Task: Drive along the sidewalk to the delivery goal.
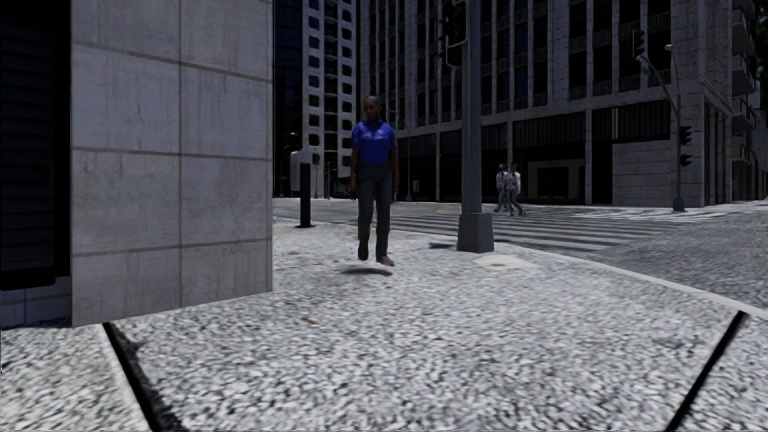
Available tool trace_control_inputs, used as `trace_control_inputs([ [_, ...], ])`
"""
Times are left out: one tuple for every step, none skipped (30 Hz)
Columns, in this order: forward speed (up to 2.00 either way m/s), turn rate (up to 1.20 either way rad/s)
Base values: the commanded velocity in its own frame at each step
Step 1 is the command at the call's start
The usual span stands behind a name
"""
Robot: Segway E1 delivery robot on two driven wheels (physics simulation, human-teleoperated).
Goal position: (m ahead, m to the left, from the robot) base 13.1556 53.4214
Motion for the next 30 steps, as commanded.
trace_control_inputs([
  [1.31, -0.50],
  [1.30, -0.53],
  [1.28, -0.63],
  [1.23, -0.65],
  [1.06, -0.65],
  [0.86, -0.18],
  [0.86, -0.18],
  [0.63, 0.00],
  [0.57, 0.00],
  [0.56, -0.18],
  [0.56, -0.18],
  [0.56, -0.47],
  [0.60, -0.59],
  [0.72, -0.62],
  [0.83, -0.62],
  [0.83, -0.62],
  [0.88, -0.62],
  [0.89, -0.63],
  [0.90, -0.63],
  [0.90, -0.63],
  [0.92, -0.63],
  [0.96, -0.63],
  [0.99, -0.63],
  [1.01, -0.63],
  [1.01, -0.63],
  [1.01, -0.63],
  [1.01, -0.63],
  [1.02, -0.60],
  [1.02, -0.60],
  [1.02, -0.49],
])
